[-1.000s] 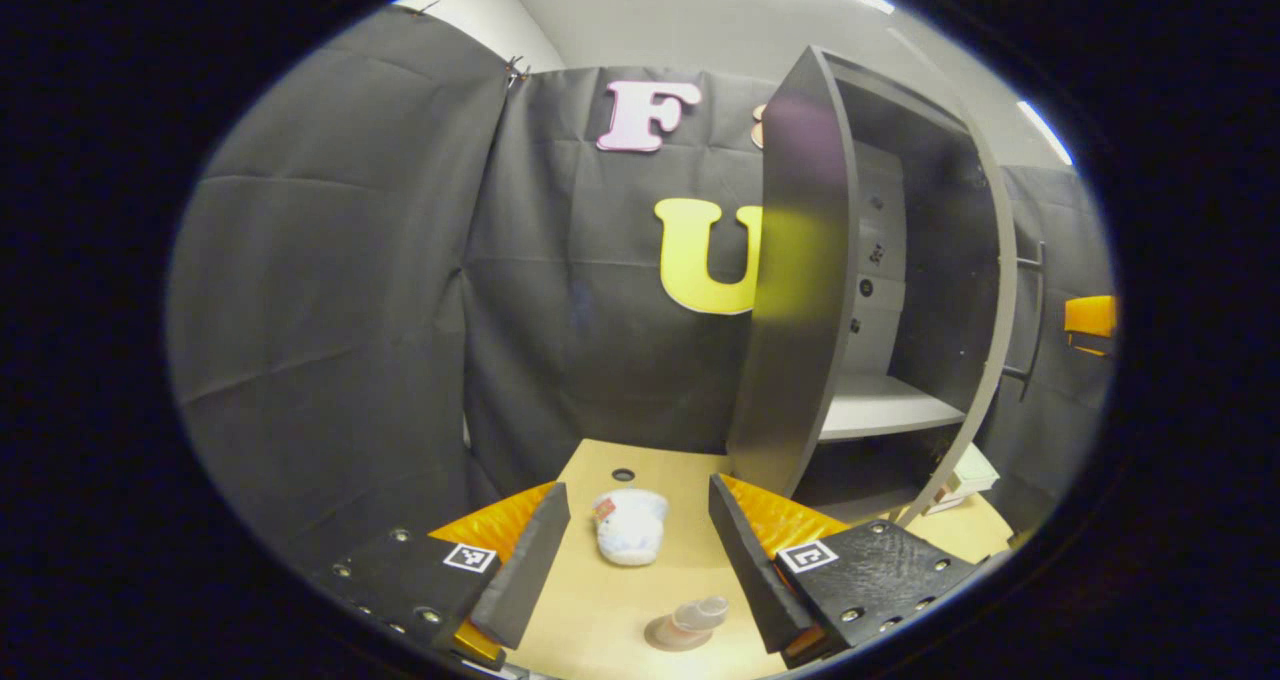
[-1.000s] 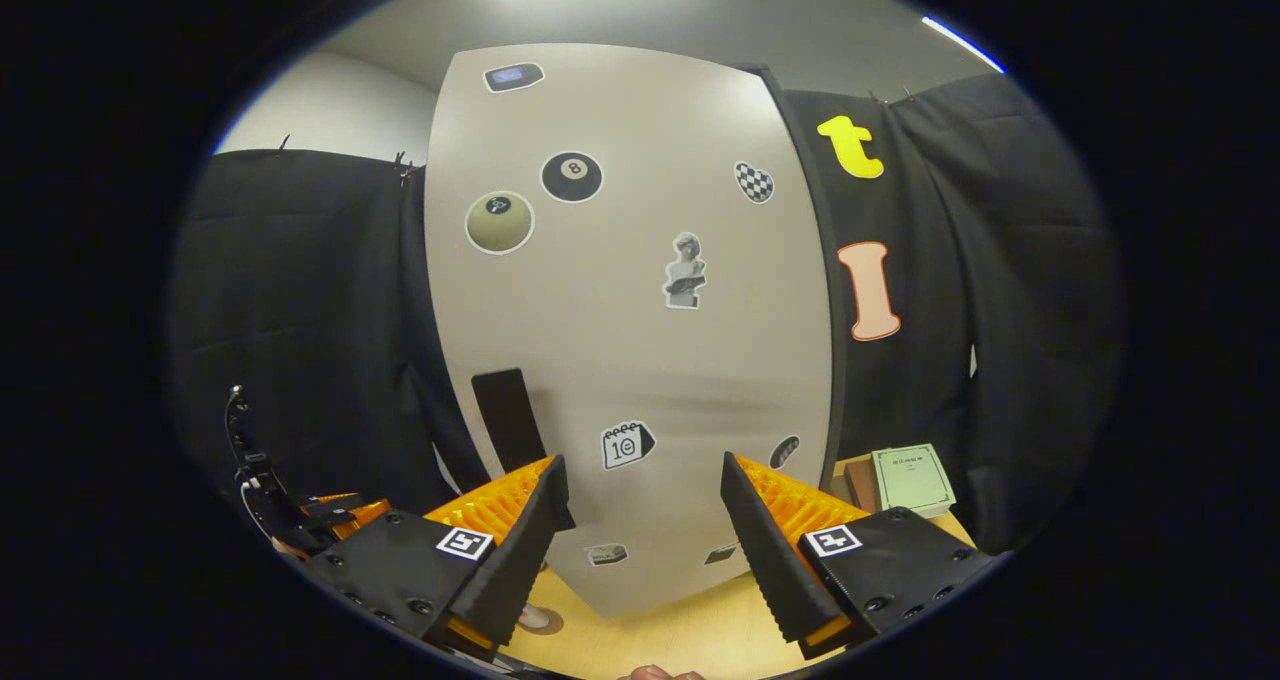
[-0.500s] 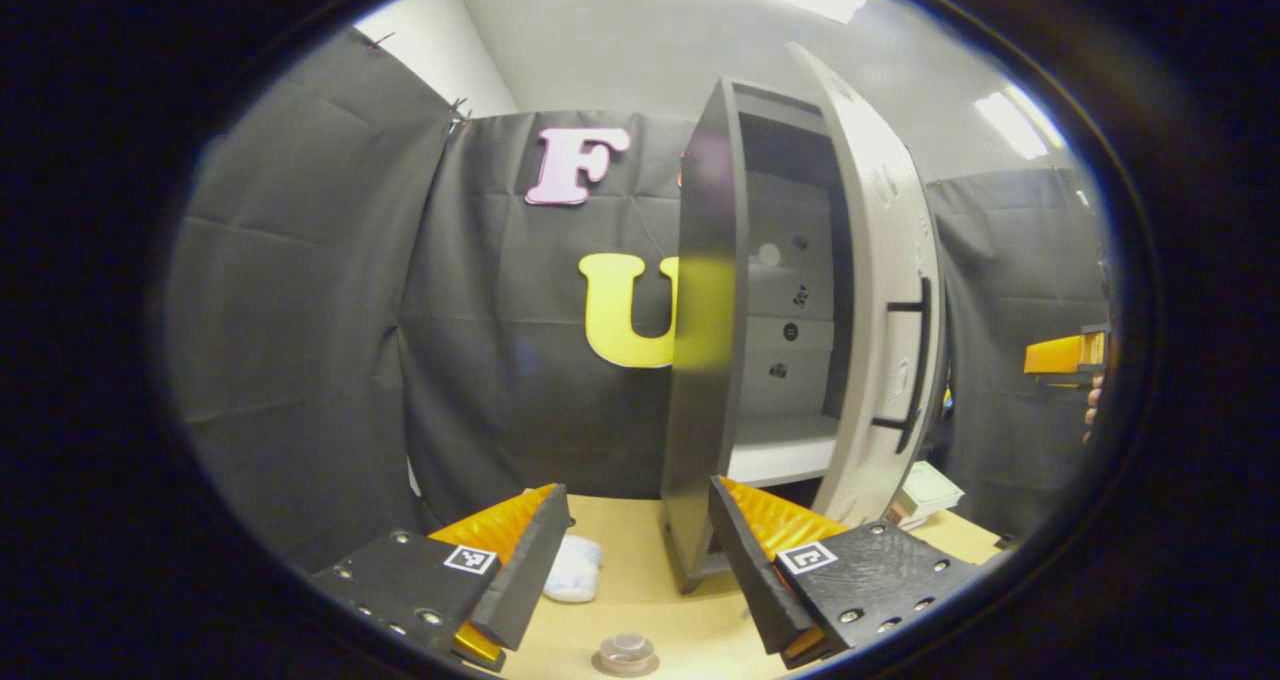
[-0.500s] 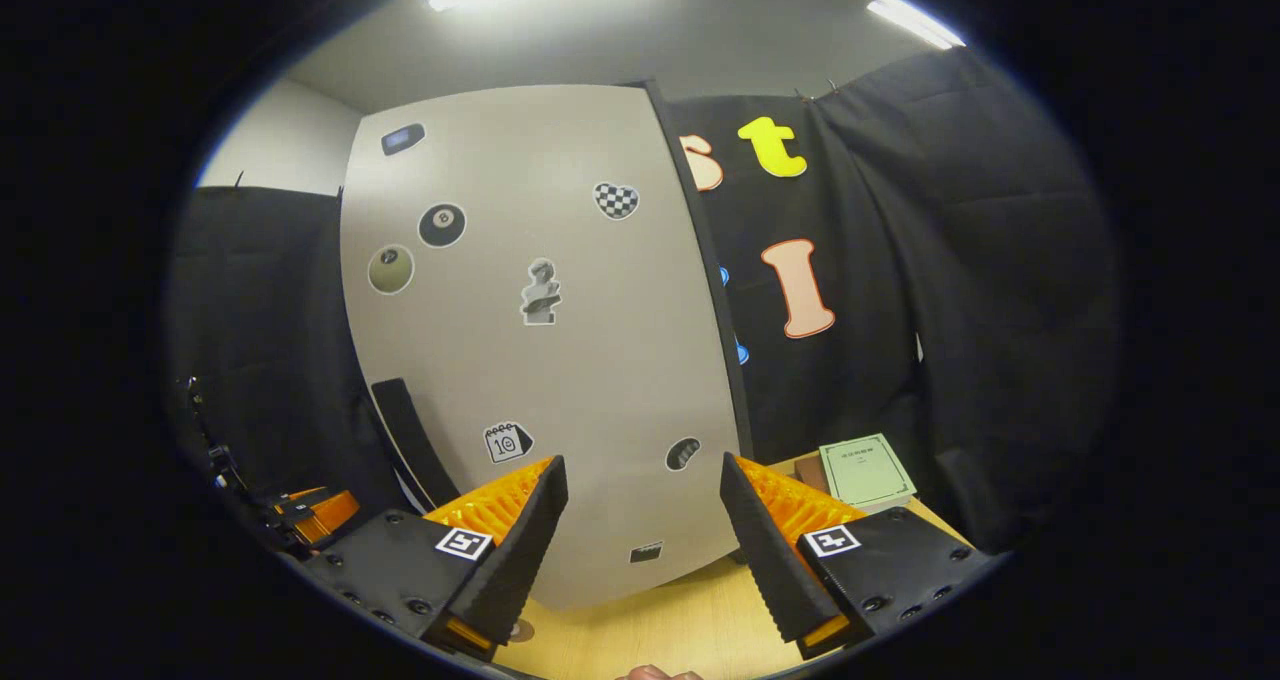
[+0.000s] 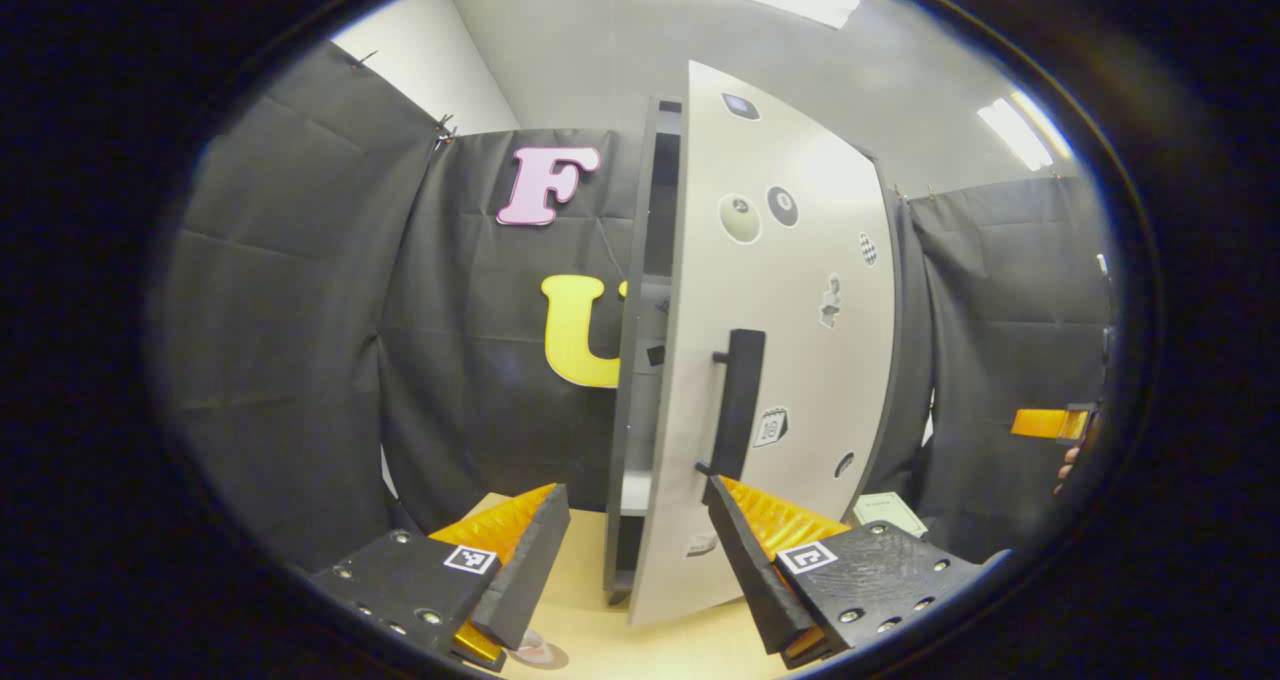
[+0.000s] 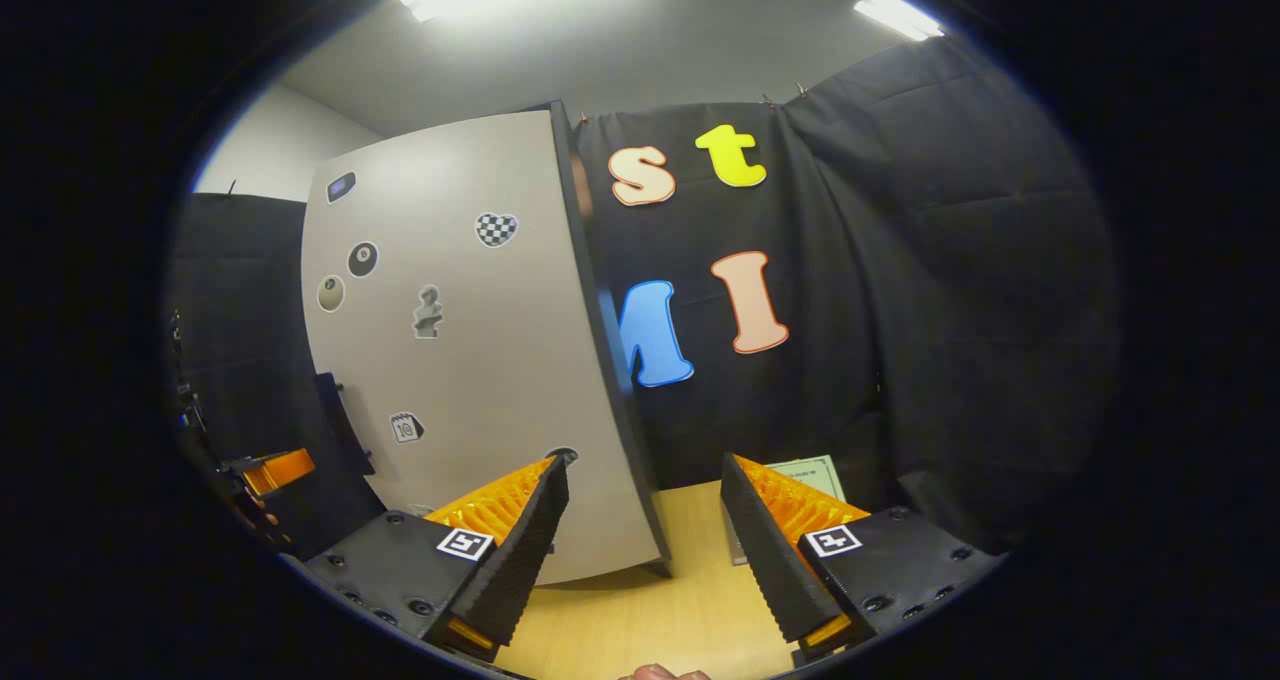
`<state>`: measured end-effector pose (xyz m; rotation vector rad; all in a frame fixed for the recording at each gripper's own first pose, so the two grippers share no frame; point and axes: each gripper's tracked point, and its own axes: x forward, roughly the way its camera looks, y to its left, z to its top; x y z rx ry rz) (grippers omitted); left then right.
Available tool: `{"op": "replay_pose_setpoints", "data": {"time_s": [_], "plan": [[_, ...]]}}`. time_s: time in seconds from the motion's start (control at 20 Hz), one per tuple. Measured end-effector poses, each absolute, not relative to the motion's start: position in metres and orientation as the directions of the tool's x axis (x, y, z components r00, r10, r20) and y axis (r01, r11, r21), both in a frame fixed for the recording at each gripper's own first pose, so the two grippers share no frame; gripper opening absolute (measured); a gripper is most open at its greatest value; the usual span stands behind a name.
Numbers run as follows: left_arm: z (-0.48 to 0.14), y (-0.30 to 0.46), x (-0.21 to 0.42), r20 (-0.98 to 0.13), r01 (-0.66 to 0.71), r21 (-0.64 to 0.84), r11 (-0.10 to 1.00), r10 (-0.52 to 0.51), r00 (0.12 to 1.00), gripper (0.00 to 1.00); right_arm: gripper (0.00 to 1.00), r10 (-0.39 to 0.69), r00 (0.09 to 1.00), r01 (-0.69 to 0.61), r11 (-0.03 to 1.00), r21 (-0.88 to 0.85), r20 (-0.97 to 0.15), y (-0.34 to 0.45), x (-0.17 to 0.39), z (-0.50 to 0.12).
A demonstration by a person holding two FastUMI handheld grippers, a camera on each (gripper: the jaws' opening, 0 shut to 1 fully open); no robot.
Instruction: Open the cabinet door with the right hand, grasp the bottle in the cabinet with the left hand and place it on the coaster, then close the cabinet door with the right hand.
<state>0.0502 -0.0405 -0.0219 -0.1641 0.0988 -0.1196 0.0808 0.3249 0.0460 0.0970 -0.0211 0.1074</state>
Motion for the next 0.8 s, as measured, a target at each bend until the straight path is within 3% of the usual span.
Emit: {"op": "replay_pose_setpoints", "data": {"time_s": [0.2,0.35,0.8], "plan": [[-0.023,-0.07,0.024,-0.083,0.052,-0.24,0.97,-0.074,0.994,0.86,0.98,0.069,0.997,-0.07,0.996,0.048,0.037,0.273,0.078,0.031],[-0.025,-0.085,-0.002,-0.091,0.014,-0.214,0.977,-0.034,0.995,0.84,0.98,0.085,0.996,-0.086,0.996,0.037,0.02,0.253,0.073,0.021],[-0.016,-0.102,-0.02,-0.089,0.023,-0.164,0.986,-0.038,0.995,0.86,0.98,0.136,0.99,-0.139,0.988,0.068,0.047,0.259,0.068,0.019]]}}
